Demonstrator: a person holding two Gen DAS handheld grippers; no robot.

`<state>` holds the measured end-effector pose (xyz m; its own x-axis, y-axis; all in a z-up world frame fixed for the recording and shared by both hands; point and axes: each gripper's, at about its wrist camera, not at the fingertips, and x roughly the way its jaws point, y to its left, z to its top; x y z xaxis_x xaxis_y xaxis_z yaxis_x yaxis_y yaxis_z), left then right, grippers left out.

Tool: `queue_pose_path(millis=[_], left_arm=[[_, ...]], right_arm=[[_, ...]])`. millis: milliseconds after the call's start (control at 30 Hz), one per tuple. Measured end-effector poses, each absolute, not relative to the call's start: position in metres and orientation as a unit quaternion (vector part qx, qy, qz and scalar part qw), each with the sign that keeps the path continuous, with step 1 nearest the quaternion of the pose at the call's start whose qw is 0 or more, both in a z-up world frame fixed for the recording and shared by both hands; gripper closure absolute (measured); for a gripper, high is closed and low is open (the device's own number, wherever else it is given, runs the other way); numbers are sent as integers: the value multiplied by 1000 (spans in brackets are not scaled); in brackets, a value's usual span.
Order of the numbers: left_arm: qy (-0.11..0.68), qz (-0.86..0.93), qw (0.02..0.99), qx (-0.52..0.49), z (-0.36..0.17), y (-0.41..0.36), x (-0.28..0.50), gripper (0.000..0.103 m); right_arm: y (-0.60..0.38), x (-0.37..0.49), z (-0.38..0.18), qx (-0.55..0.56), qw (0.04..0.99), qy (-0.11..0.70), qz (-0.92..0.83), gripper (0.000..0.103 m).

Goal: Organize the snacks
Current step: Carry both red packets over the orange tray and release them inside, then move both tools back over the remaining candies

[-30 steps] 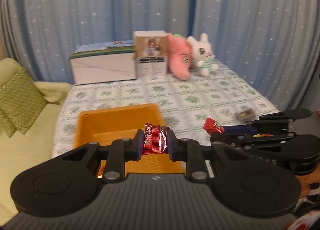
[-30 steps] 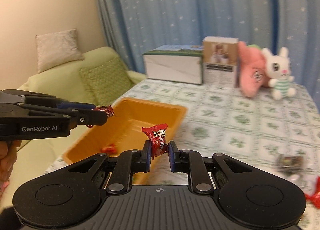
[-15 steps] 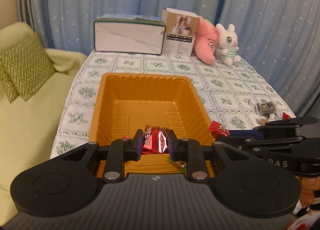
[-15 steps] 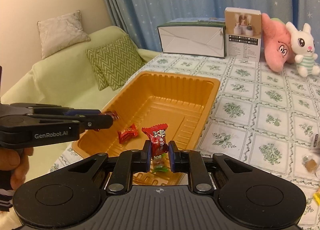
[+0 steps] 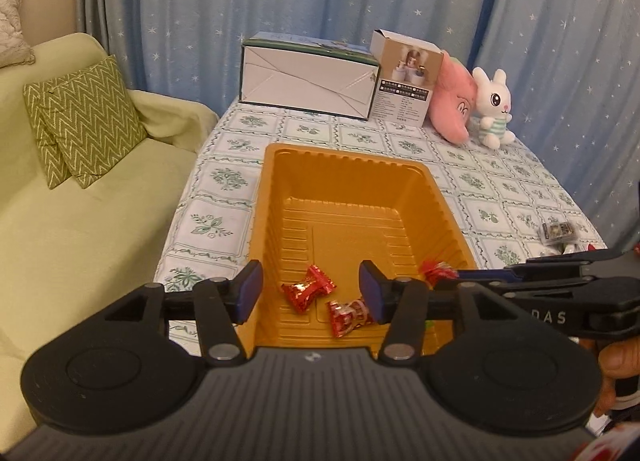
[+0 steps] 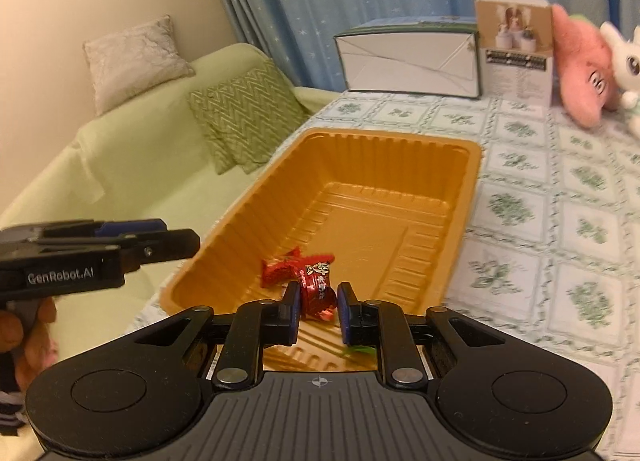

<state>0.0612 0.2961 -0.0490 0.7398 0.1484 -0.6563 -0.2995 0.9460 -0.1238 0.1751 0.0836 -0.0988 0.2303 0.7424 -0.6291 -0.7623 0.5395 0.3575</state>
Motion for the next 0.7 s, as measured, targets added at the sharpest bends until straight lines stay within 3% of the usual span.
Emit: queue_pose_path(millis=[33, 100, 400, 700], left_arm=[[339, 121, 926, -110, -48, 296, 60, 51], [336, 122, 928, -110, -45, 294, 56, 44], [318, 92, 937, -110, -18, 265, 52, 33], [299, 30, 950, -87, 19, 198, 73, 29]], right_arm=[[81, 176, -98, -3, 786, 394, 477, 54], [72, 176, -92, 11, 798, 380, 468, 37], [-3, 163, -66, 3, 855, 339, 393, 37], [-113, 141, -66, 2, 911, 313, 270, 37]])
